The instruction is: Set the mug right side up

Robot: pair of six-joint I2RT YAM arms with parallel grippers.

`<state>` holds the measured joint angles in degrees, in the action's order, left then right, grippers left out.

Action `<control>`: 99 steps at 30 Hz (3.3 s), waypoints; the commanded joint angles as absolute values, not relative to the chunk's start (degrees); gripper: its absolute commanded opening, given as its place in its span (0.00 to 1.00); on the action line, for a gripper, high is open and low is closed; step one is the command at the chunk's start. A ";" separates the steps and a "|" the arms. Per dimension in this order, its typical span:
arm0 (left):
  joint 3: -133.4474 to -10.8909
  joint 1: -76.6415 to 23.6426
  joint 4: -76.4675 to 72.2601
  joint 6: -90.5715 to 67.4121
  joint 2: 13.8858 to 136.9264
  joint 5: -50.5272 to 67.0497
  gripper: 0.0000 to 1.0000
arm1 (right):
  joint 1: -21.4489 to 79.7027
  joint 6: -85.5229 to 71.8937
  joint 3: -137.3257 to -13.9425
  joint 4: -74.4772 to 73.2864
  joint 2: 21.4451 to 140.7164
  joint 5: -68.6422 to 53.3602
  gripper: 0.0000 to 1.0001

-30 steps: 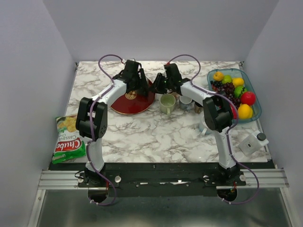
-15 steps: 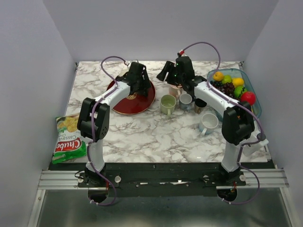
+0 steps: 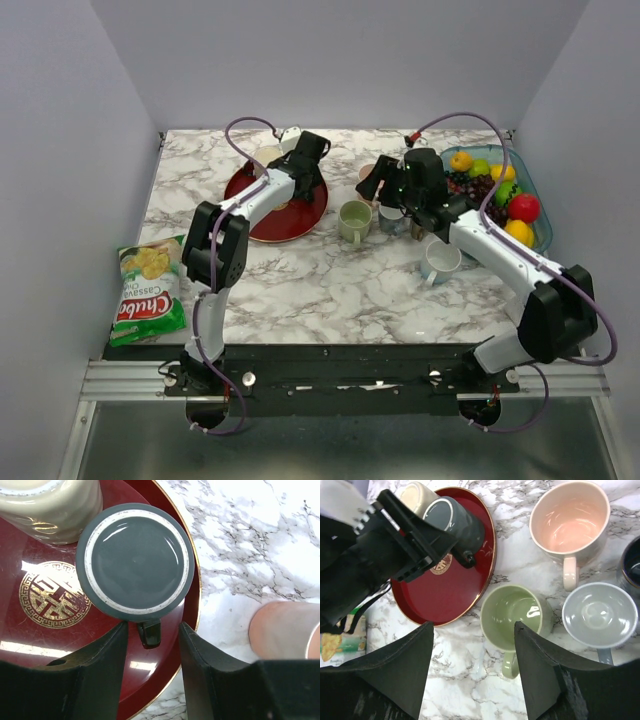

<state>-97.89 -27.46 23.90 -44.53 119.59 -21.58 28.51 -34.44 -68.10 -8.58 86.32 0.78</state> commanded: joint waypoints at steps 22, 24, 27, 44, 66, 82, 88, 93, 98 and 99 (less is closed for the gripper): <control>-104.50 -28.21 32.34 -48.52 125.60 -29.62 0.27 | 28.74 -33.75 -60.29 -9.75 77.43 2.64 0.73; -104.41 -28.21 32.08 -48.17 125.51 -29.45 0.16 | 28.74 -33.75 -60.29 -9.84 77.43 2.64 0.73; -104.59 -28.21 31.29 -46.59 125.42 -27.69 0.00 | 28.65 -33.92 -60.21 -10.02 77.26 2.55 0.73; -92.91 -27.34 22.86 -43.33 109.26 -17.78 0.00 | 28.65 -37.52 -58.80 -7.91 74.88 -7.29 1.00; -69.53 -22.76 -13.32 -64.59 84.56 22.93 0.00 | 28.83 -64.77 -47.55 23.99 74.88 -25.75 0.93; -59.68 -23.90 -42.09 -82.78 75.59 29.79 0.00 | 28.92 -67.06 -51.41 29.97 68.47 -22.58 0.92; -59.85 -25.84 -44.12 -82.71 75.59 29.97 0.00 | 28.92 -67.67 -56.51 29.62 70.75 -24.34 0.88; -59.50 -27.51 -46.05 -82.62 75.85 29.88 0.00 | 28.92 -71.19 -55.81 34.27 72.33 -23.73 0.76; -58.63 -27.95 -46.49 -82.71 75.50 29.88 0.00 | 28.92 -72.51 -54.50 36.38 72.69 -22.94 0.44; -58.54 -27.95 -46.67 -82.71 75.32 29.88 0.00 | 28.92 -72.60 -54.14 36.47 72.42 -22.59 0.38</control>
<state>-58.94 -27.62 -39.83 -82.41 77.62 29.10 28.56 -71.35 -55.16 32.60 72.42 -23.49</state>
